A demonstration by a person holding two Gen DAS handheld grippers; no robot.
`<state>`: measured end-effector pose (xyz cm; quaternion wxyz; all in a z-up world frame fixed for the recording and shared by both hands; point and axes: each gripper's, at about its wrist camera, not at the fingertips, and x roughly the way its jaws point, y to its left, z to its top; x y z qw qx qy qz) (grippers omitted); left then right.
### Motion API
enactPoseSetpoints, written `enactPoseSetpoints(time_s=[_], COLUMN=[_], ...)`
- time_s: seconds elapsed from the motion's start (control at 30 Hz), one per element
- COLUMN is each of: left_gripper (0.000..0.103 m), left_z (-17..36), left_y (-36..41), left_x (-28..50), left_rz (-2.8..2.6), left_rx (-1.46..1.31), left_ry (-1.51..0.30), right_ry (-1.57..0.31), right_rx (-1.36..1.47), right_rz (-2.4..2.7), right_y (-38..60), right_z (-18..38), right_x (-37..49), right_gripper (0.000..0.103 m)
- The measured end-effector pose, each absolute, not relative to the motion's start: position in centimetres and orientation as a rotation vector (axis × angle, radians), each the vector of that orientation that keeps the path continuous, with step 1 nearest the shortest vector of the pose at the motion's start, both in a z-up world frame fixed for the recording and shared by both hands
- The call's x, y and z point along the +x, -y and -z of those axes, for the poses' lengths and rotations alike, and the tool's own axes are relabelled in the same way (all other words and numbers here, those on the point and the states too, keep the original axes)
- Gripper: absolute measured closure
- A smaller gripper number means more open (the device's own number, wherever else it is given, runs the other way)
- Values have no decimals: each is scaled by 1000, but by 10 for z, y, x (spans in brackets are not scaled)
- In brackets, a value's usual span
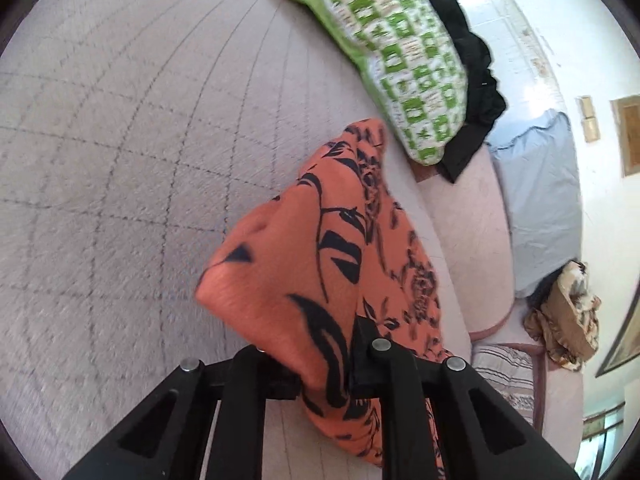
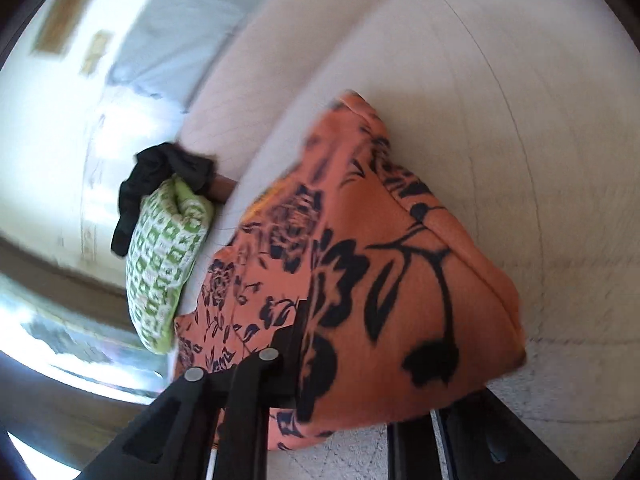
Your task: Fold small clothes
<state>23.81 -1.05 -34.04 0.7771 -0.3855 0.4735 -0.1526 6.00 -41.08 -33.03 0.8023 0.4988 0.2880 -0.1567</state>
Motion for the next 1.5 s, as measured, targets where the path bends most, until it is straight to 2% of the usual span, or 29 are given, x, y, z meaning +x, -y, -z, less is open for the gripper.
enactPoseSetpoints(time_s=[0.23, 0.33, 0.37, 0.43, 0.5, 0.57, 0.63, 0.67, 0.7, 0.77, 0.93, 1.0, 1.07, 1.1, 1.23, 1.27, 1.3, 1.5], left_gripper=[88, 86, 79, 73, 63, 62, 63, 67, 79, 82, 82, 79, 78, 78, 82, 83, 84, 84], left_z=[338, 347, 350, 357, 359, 356, 352, 350, 349, 349, 347, 351, 353, 352, 340, 337, 330, 288], left_y=[-6, -4, -6, -12, -17, -15, -9, -7, -5, 0, 4, 6, 5, 6, 17, 21, 27, 79], left_x=[207, 208, 210, 213, 215, 218, 219, 220, 221, 226, 230, 236, 235, 237, 235, 235, 234, 221], left_rz=[352, 311, 291, 281, 283, 284, 281, 273, 260, 250, 251, 253, 249, 251, 251, 256, 270, 372], left_rx=[-801, -764, -767, -843, -911, -903, -857, -834, -811, -786, -747, -751, -759, -744, -651, -638, -612, -383], left_ry=[-1061, -1109, -1138, -1146, -1129, -1108, -1087, -1077, -1066, -1061, -1050, -1065, -1060, -1058, -1014, -997, -969, -808], right_ry=[-631, -725, -789, -854, -894, -918, -912, -903, -898, -882, -915, -922, -1020, -1061, -1059, -1048, -1035, -920], right_rx=[1038, 1030, 1049, 1087, 1078, 1009, 938, 892, 855, 809, 767, 769, 797, 830, 912, 921, 930, 971], right_rz=[338, 335, 335, 345, 310, 294, 253, 229, 202, 154, 101, 99, 45, 34, 4, -1, 0, -10], right_y=[419, 420, 420, 419, 412, 401, 390, 383, 377, 365, 346, 340, 335, 336, 351, 354, 358, 398], right_z=[314, 321, 328, 333, 328, 313, 299, 291, 285, 280, 295, 306, 332, 348, 346, 344, 342, 317], right_x=[22, 19, 20, 15, 9, 7, 8, 14, 25, 49, 125, 145, 171, 176, 174, 172, 168, 143], right_gripper=[91, 90, 87, 86, 86, 86, 86, 86, 86, 86, 86, 86, 88, 97, 98, 97, 91, 91])
